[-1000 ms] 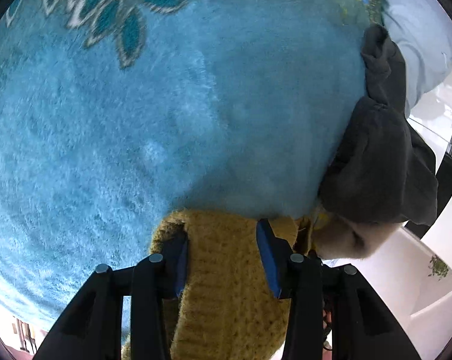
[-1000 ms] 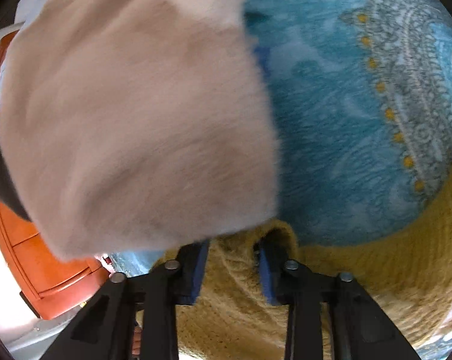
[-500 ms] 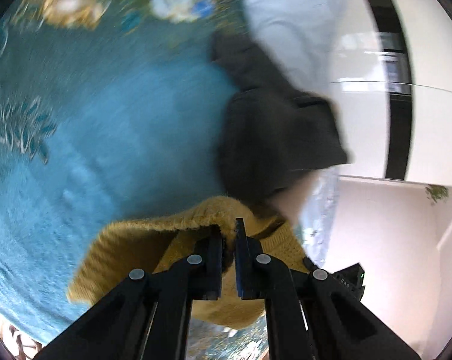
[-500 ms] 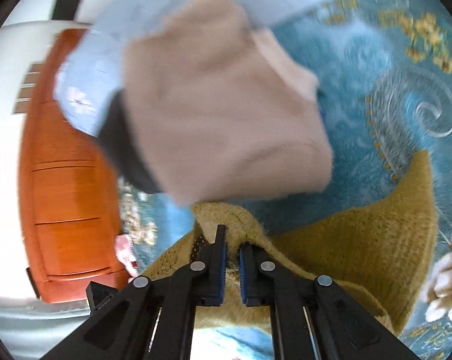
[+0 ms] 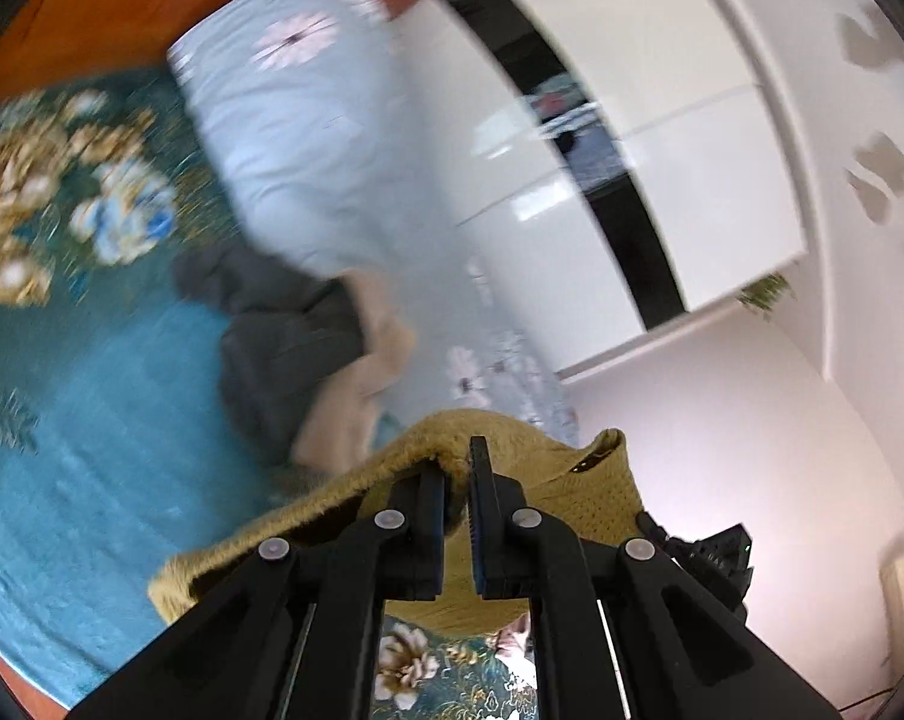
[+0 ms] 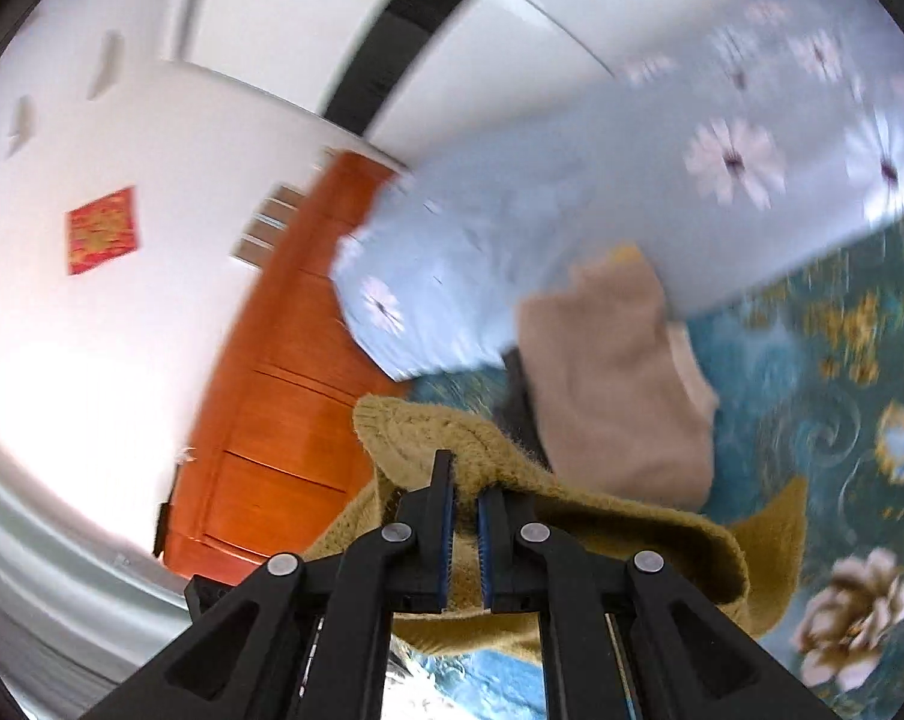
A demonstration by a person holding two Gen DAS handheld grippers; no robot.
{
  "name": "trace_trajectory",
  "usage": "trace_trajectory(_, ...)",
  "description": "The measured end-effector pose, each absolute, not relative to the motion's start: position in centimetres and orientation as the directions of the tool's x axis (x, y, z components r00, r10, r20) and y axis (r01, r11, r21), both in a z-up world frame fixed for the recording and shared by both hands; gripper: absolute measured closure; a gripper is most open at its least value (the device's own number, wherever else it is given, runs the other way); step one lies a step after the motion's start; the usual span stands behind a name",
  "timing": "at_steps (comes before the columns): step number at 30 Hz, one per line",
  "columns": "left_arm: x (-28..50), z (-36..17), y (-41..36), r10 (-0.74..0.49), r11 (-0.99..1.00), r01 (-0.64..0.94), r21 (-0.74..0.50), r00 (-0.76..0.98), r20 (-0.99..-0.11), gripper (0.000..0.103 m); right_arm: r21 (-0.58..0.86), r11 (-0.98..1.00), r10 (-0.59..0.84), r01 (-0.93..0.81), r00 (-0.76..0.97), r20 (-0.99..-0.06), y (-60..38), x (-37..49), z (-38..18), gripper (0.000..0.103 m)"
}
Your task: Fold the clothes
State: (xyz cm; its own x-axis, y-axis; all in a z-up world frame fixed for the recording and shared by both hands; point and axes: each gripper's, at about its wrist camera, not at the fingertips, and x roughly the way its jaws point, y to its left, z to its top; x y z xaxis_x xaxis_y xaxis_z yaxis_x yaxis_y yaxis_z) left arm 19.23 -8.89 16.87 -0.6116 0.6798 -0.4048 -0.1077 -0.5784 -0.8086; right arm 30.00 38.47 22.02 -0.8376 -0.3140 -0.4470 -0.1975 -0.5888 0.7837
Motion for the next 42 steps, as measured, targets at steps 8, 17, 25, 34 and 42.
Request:
trace_trajectory(8, 26.7, 27.2, -4.6, 0.694, -0.597, -0.305, -0.742, -0.661, -0.286, 0.097, 0.735, -0.677, -0.247, -0.042, -0.927, -0.281, 40.1, 40.4, 34.2, 0.096)
trace_trajectory(17, 34.3, 27.9, -3.0, 0.707, -0.605, -0.336, -0.722, -0.645, -0.292, 0.097, 0.679, -0.734, -0.239, 0.008, -0.939, -0.248, 40.4, 52.1, 36.7, 0.096)
trace_trajectory(25, 31.7, 29.7, -0.6, 0.736, -0.606, -0.387, -0.696, -0.604, -0.305, 0.097, 0.718, -0.695, -0.232, 0.018, -0.952, -0.201, 41.8, 55.1, 37.1, 0.096)
trace_trajectory(34, 16.9, 16.0, 3.4, 0.703, -0.683, -0.152, -0.715, -0.402, -0.586, 0.097, 0.716, -0.627, -0.151, -0.305, -0.855, -0.496, 46.2, 46.4, 27.3, 0.096)
trace_trajectory(42, 11.3, 6.5, 5.6, 0.697, -0.705, -0.084, -0.704, -0.26, -0.668, 0.097, 0.682, -0.534, -0.111, -0.499, -0.759, -0.642, 50.4, 39.8, 17.7, 0.096)
